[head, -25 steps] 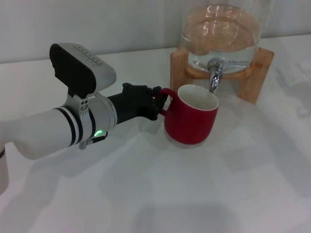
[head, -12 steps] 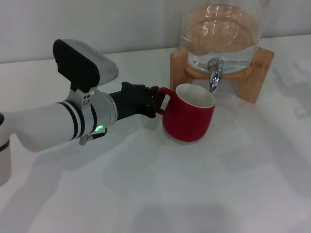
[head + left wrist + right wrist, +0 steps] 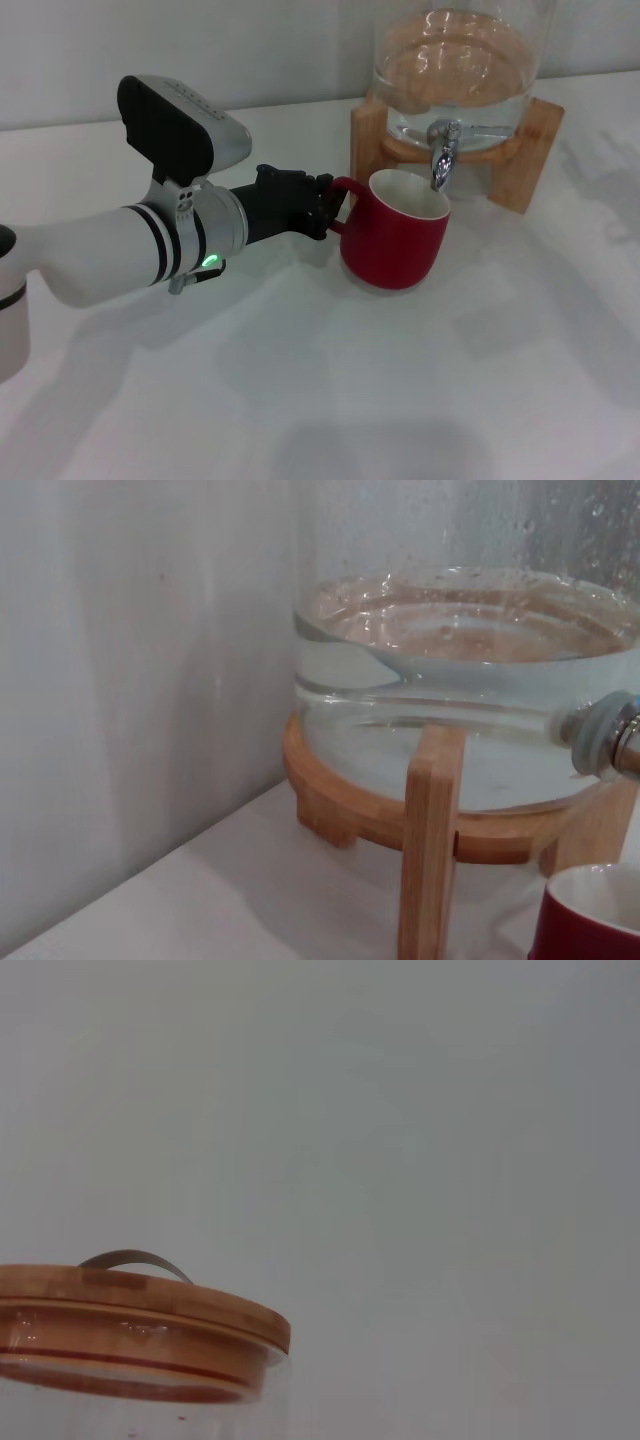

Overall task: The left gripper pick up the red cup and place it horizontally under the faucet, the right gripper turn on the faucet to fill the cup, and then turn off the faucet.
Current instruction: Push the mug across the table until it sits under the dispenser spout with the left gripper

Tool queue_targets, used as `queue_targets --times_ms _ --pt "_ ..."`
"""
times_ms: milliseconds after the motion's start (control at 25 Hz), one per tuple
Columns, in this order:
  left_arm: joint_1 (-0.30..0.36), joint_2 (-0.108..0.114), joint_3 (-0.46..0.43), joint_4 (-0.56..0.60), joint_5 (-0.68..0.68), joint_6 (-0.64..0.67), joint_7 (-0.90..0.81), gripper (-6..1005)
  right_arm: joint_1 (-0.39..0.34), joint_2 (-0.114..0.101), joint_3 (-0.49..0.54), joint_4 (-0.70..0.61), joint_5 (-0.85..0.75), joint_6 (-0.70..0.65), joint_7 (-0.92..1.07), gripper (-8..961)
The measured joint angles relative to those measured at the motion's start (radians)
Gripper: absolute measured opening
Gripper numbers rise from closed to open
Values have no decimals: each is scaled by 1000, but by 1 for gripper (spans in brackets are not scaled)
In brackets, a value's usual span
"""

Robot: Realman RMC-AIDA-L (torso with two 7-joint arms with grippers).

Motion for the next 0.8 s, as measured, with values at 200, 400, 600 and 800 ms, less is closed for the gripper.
queue_targets --times_ms 200,400,600,800 --pt "-5 -1 6 4 -3 0 -17 172 1 0 -10 0 -1 0 0 598" --pt "-7 1 8 4 3 -6 -51 172 1 0 -12 0 -1 0 0 598" --pt "-7 2 10 7 4 -7 -70 169 0 0 -15 1 -2 0 0 598" --pt "-9 3 10 17 4 -7 -83 179 -5 0 -20 1 -2 5 0 598"
